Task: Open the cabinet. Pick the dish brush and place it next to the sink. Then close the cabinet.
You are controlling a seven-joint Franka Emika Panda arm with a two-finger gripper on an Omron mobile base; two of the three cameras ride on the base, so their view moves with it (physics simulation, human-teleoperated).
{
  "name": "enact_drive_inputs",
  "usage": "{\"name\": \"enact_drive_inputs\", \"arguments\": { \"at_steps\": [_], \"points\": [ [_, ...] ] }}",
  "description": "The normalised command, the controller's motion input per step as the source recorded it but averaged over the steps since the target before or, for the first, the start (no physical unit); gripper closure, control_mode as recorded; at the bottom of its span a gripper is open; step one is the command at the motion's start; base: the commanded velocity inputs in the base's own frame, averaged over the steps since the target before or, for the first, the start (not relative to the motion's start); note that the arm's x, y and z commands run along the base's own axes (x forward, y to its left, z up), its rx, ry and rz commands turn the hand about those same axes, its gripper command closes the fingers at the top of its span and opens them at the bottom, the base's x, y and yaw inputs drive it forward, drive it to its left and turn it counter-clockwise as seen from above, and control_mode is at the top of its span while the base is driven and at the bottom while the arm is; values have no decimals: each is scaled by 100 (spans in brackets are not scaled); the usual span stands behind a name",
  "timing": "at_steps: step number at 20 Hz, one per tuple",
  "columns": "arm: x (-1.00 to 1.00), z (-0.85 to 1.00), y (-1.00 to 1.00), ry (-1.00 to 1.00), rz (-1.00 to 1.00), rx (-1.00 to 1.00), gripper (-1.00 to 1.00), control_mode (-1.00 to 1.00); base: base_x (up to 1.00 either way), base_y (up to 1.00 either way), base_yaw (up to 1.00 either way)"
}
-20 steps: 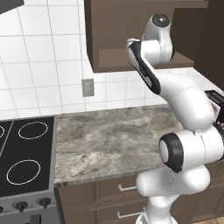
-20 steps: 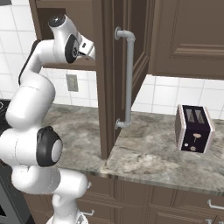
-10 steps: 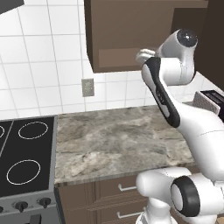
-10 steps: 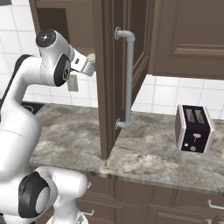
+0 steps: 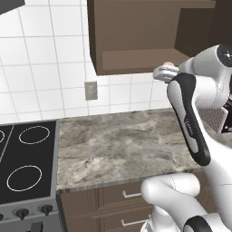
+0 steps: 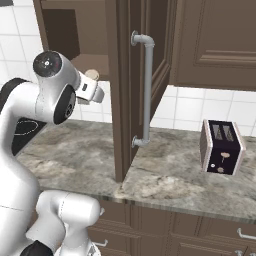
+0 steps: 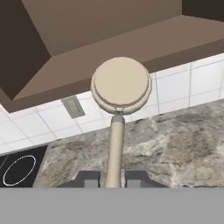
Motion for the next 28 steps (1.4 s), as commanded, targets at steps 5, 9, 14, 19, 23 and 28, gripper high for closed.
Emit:
{"name": "enact_drive_inputs", "arguments": {
  "at_steps": [5, 9, 14, 19, 23, 28],
  "points": [
    [-7, 0, 9, 10, 5, -2, 100, -100, 0, 0, 0],
    [0, -24, 19, 17, 1, -7, 100, -100, 0, 0, 0],
    [-18, -34, 9, 24, 0, -5, 100, -100, 0, 0, 0],
    [-44, -29, 0, 10, 0, 0, 100, -100, 0, 0, 0],
    [-51, -24, 0, 0, 0, 0, 100, -100, 0, 0, 0],
    [-54, -11, 0, 0, 0, 0, 100, -100, 0, 0, 0]
  ]
}}
